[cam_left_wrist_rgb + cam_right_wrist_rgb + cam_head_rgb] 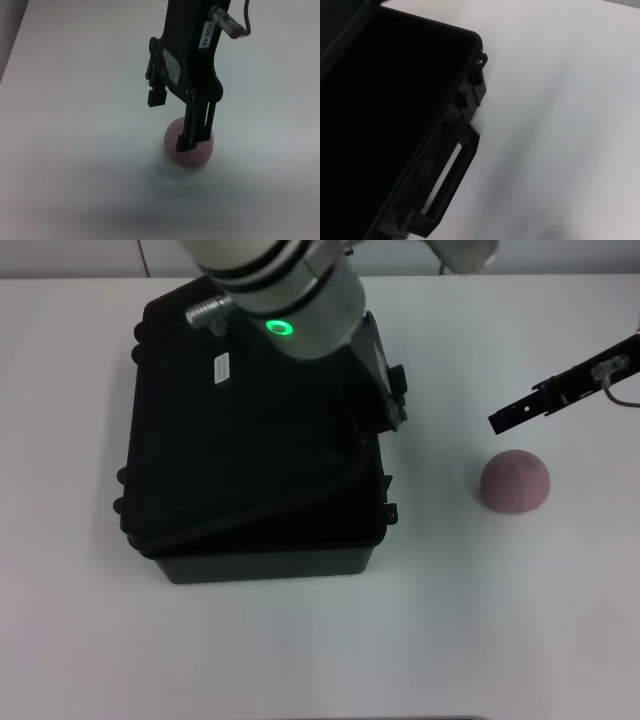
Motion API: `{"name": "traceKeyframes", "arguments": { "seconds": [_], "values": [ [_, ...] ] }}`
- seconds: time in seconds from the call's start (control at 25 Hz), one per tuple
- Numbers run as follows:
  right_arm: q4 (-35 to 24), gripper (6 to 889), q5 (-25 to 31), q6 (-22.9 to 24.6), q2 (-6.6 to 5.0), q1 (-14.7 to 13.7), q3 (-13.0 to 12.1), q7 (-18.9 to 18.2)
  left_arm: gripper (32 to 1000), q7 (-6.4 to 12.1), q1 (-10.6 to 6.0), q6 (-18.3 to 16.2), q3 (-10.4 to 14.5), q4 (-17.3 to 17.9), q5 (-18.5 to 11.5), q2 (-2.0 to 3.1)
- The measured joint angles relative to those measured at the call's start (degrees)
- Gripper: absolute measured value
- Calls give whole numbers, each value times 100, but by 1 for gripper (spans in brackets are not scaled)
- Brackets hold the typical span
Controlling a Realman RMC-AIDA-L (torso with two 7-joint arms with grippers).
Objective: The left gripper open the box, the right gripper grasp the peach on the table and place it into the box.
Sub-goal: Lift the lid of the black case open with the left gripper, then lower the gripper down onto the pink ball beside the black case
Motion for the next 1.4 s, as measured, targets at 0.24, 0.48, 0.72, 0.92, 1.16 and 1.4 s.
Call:
{"name": "traceKeyframes", "arguments": {
  "seconds": [0.24,0.48,0.72,0.92,1.16,1.4],
  "values": [
    [0,846,9,-5,4,-6,0,-17,82,182,244,-308,-307,438,0,7],
    [0,846,9,11,8,-6,0,-74,82,326,376,-586,-642,728,-27,10],
    [0,846,9,31,8,-5,0,-87,83,456,460,-927,-980,1005,-34,10],
    [19,846,-1,19,2,-15,0,-125,83,537,598,-1084,-1251,1304,-39,10],
    [482,846,-32,-201,-17,-29,0,-253,84,564,613,-1165,-1354,1397,-40,10],
    [1079,845,-60,-636,-24,43,-47,-436,84,567,628,-1165,-1359,1402,-50,10]
  ]
}}
